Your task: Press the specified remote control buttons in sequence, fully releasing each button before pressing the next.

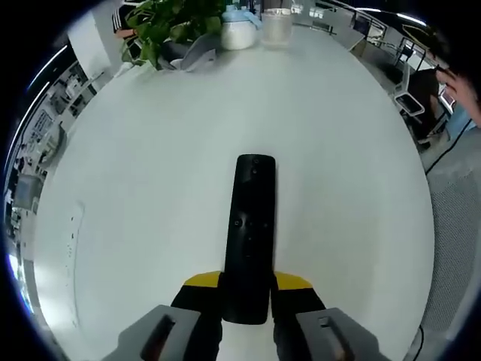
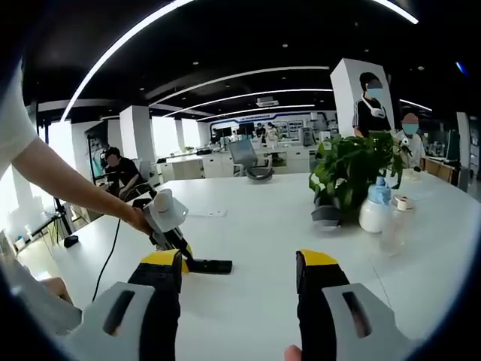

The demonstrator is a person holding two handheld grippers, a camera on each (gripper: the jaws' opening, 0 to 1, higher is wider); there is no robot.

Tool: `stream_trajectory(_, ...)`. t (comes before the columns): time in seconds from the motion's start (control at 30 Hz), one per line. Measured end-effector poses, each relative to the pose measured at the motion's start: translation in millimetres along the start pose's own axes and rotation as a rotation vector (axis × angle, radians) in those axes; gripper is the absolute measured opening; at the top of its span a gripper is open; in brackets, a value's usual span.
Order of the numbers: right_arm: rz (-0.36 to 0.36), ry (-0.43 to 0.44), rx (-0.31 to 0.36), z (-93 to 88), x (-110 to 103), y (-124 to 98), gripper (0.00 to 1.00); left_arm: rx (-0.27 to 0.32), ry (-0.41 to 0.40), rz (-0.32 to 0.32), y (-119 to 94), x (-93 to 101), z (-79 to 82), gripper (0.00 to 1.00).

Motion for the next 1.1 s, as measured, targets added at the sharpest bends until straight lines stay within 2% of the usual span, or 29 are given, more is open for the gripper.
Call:
stream_trajectory(0.27, 0.006, -0.002, -0.002, -0.5, -0.4, 0.6, 0.62, -0.005, 0.013, 0.027, 0.1, 2.7, 0.4, 0.23)
stream_trajectory(0.37, 0.003, -0.008, -0.015, -2.4, -0.4, 1.1, 0.62, -0.021, -0.008, -0.001, 0.2, 4.8, -1.6, 0.23)
stream_trajectory(0.47, 0.006, -0.019, -0.026, -3.5, -2.0, 1.9, 0.61, -0.006, 0.056, 0.011, 0.4, 7.5, -2.0, 0.23)
stream_trajectory(0.63, 0.009, -0.032, -0.035, -4.3, -3.3, 2.7, 0.61, -0.022, 0.097, 0.039, 3.0, 8.4, -1.5, 0.23)
stream_trajectory(0.83, 0.014, -0.042, -0.034, -3.4, -4.6, 3.3, 0.6, -0.047, 0.149, 0.038, 0.8, 16.5, -1.6, 0.23)
stream_trajectory(0.93, 0.01, -0.048, -0.038, -3.8, -4.2, 3.3, 0.6, -0.065, 0.123, 0.02, -1.4, 20.5, -3.6, 0.23)
stream_trajectory(1.1, 0.012, -0.051, -0.039, -3.9, -4.6, 3.4, 0.59, -0.043, 0.125, 0.035, -2.7, 24.7, -6.3, 0.23)
Point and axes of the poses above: the point that each gripper's makers call its tool centre point, and the gripper's own axes: y roughly forward along the fingers, x roughly to its right, z roughly out of its top, the point moved 3 cm from there along -y, roughly backward along the fingers, and after that the axes turned 11 degrees about z, right-handed, at the moved point
